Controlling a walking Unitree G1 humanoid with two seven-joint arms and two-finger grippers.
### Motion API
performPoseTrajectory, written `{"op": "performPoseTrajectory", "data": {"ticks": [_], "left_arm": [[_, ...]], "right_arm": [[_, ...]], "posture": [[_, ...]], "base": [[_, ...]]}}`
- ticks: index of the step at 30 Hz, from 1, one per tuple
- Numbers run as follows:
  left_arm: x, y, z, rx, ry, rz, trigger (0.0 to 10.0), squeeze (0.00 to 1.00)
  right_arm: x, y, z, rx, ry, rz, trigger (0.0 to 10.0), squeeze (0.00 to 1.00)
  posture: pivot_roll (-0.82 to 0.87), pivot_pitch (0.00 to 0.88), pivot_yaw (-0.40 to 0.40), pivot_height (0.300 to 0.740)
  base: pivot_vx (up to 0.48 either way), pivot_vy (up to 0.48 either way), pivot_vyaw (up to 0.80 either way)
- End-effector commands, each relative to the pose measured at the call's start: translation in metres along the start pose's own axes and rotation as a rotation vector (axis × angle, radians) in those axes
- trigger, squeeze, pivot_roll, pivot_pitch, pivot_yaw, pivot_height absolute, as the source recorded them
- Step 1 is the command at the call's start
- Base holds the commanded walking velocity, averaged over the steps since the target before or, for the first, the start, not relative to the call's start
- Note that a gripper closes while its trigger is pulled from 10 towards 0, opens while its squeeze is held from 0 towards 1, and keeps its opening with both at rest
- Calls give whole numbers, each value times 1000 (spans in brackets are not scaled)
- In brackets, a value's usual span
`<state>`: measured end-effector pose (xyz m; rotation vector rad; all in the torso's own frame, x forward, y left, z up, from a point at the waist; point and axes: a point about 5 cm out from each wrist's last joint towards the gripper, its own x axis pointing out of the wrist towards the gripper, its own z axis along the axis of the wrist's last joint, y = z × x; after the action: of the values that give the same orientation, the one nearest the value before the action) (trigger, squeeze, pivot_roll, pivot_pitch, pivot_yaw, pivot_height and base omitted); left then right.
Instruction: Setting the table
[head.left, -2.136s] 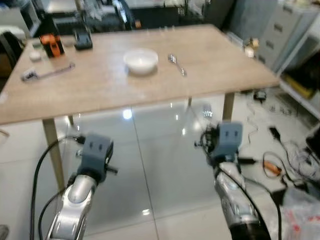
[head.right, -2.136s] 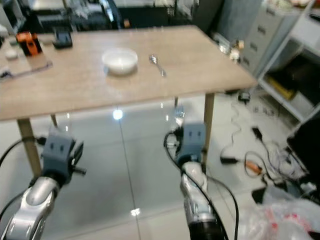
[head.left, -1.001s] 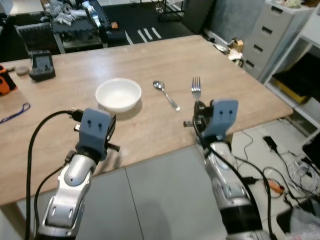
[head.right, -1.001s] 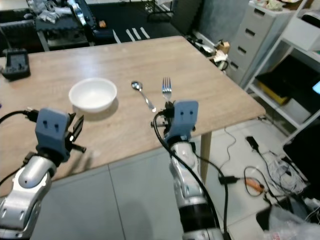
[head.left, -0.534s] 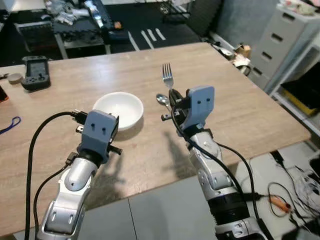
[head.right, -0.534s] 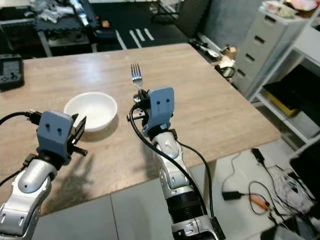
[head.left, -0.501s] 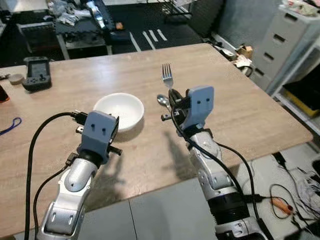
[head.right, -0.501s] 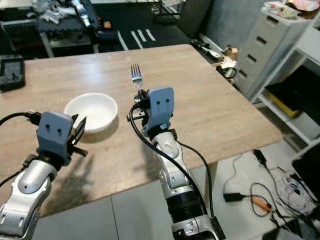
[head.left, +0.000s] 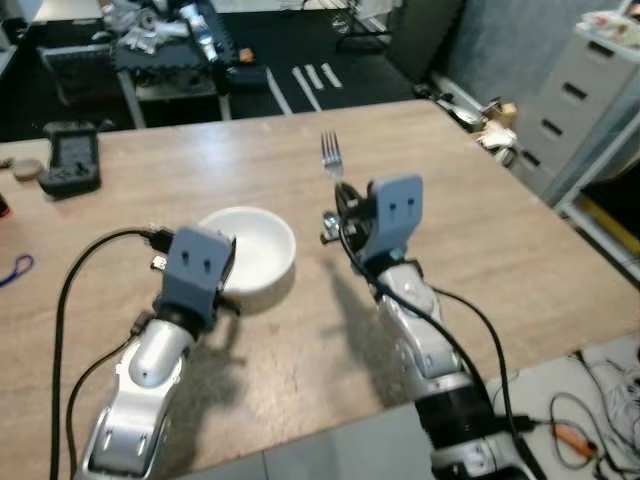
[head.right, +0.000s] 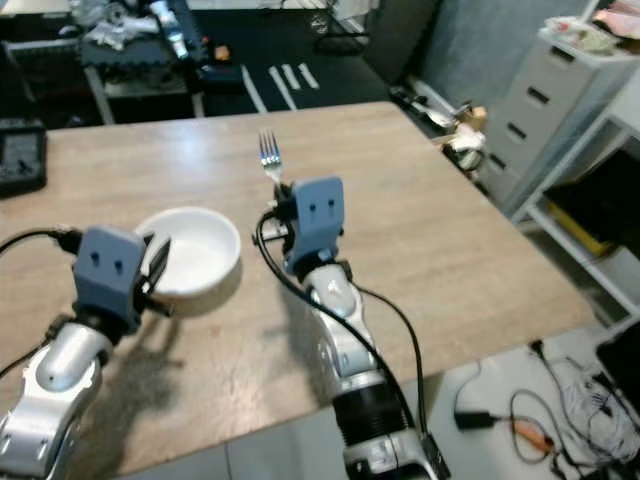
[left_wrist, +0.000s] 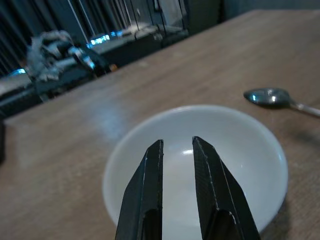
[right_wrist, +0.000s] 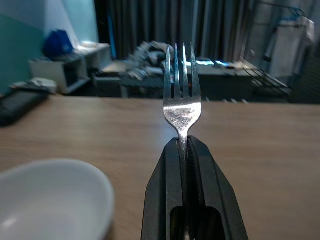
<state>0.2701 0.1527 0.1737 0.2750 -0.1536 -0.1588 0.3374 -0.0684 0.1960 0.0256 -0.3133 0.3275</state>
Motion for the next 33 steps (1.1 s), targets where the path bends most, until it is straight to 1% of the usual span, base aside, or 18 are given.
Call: {"op": "performPoseTrajectory", "data": {"ticks": [1, 2, 4, 5, 6, 8, 9, 10, 11, 12, 15, 21, 26, 28, 29, 31, 32, 33], "left_arm": [[-9, 3, -5, -17, 16, -2, 10000, 0], [-14, 6, -6, -8, 22, -6, 10000, 0], [-14, 6, -6, -8, 22, -6, 10000, 0], [-30, 12, -12, 12, 66, -65, 10000, 0], [-30, 12, -12, 12, 66, -65, 10000, 0], [-53, 15, -13, -10, 120, -199, 10000, 0], [-53, 15, -13, -10, 120, -199, 10000, 0], [-65, 16, -11, -22, 143, -276, 10000, 0], [-71, 16, -9, -29, 154, -321, 10000, 0], [-71, 16, -9, -29, 154, -321, 10000, 0], [-77, 12, 7, -37, 137, -459, 10000, 0], [-76, 4, 18, -42, 107, -519, 10000, 0], [-82, 4, 26, -64, 108, -531, 10000, 0], [-85, 5, 30, -72, 114, -533, 10000, 0], [-85, 5, 30, -72, 114, -533, 10000, 0], [-88, 5, 33, -76, 123, -536, 10000, 0], [-88, 5, 33, -76, 123, -536, 10000, 0], [-90, 6, 35, -80, 129, -533, 10000, 0]], "right_arm": [[-5, -6, -15, -13, 78, -64, 10000, 0], [-6, -8, -17, -15, 95, -83, 10000, 0], [-6, -8, -17, -15, 95, -83, 10000, 0], [-6, -11, -23, -19, 128, -119, 10000, 0], [-6, -11, -23, -19, 128, -119, 10000, 0], [-6, -16, -29, -39, 165, -158, 10000, 0], [-6, -16, -29, -39, 165, -158, 10000, 0], [-7, -20, -33, -63, 190, -184, 10000, 0], [-7, -23, -36, -79, 206, -199, 10000, 0], [-7, -23, -36, -79, 206, -199, 10000, 0], [-8, -35, -48, -78, 264, -254, 10000, 0], [6, -33, -50, -119, 281, -225, 10000, 0], [21, -36, -43, -212, 265, -200, 10000, 0], [28, -38, -37, -260, 236, -164, 10000, 0], [28, -38, -37, -260, 236, -164, 10000, 0], [34, -40, -31, -333, 207, -114, 10000, 0], [34, -40, -31, -333, 207, -114, 10000, 0], [38, -45, -27, -395, 200, -94, 10000, 0]], "posture": [[98, 14, 26, 740], [103, 18, 26, 740], [103, 18, 26, 740], [119, 27, 23, 740], [119, 27, 23, 740], [141, 38, 16, 740], [141, 38, 16, 740], [148, 42, 15, 740], [154, 45, 15, 740], [154, 45, 15, 740], [163, 54, 17, 740], [175, 79, 15, 740], [210, 122, 6, 740], [221, 132, 6, 740], [221, 132, 6, 740], [230, 149, 4, 740], [230, 149, 4, 740], [232, 155, 3, 740]], "base": [[0, 0, 0], [0, 0, 0], [0, 0, 0], [0, 0, 0], [0, 0, 0], [0, 0, 0], [0, 0, 0], [0, 0, 0], [0, 0, 0], [0, 0, 0], [0, 0, 0], [0, 0, 0], [0, 0, 0], [0, 0, 0], [0, 0, 0], [0, 0, 0], [0, 0, 0], [0, 0, 0]]}}
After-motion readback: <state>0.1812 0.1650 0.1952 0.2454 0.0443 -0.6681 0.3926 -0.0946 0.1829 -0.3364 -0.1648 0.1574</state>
